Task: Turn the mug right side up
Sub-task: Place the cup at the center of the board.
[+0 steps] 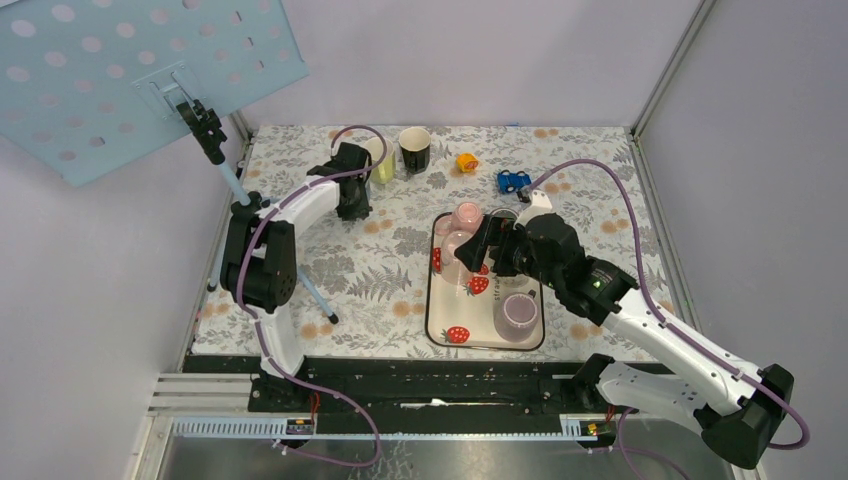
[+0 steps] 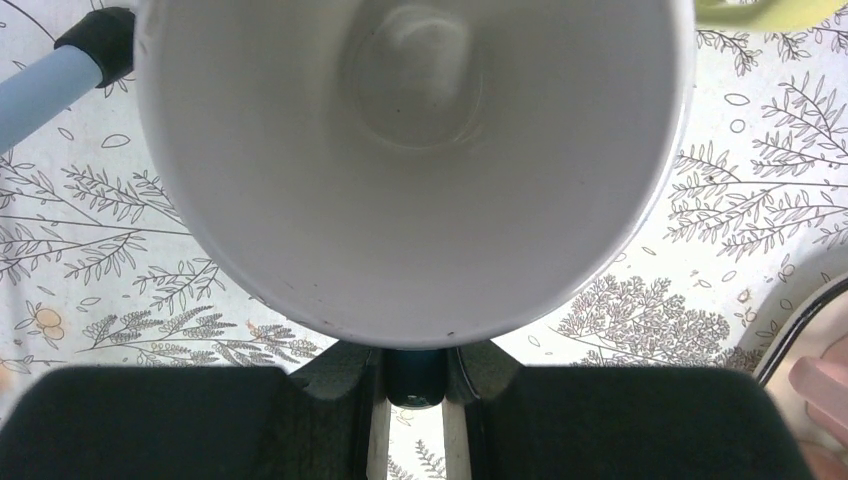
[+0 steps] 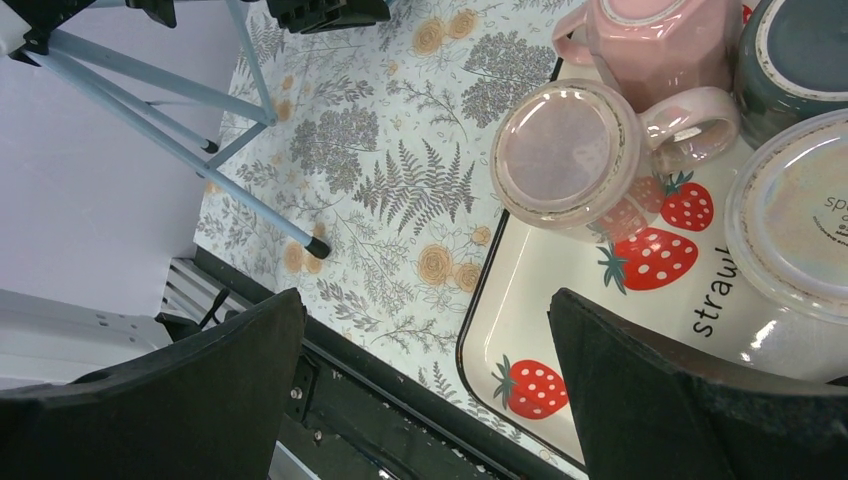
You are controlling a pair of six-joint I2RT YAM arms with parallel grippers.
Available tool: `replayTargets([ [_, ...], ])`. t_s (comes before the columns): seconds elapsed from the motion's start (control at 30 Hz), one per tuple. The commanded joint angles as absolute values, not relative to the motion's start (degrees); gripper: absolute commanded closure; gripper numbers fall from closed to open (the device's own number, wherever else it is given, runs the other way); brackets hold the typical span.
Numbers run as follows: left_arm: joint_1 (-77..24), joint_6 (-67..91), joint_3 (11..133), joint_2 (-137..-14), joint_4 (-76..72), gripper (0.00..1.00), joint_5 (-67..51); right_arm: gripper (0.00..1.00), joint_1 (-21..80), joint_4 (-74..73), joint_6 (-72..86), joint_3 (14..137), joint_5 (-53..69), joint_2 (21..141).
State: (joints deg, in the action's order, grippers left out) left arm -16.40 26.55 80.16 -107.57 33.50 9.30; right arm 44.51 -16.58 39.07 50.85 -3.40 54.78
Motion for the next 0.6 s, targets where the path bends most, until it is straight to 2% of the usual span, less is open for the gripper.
replayTargets([
  [0.0,-15.7,25.8,84.2,-107.7,28.9,1.00,10.3,0.00,44.9,-16.9,38.4,52.9,-3.1,53.9],
  [0.57,-15.6,24.6,82.9,-108.4,27.9,1.00,10.8,0.00,44.8,-15.8,39.5,52.3,-2.6,54.3],
])
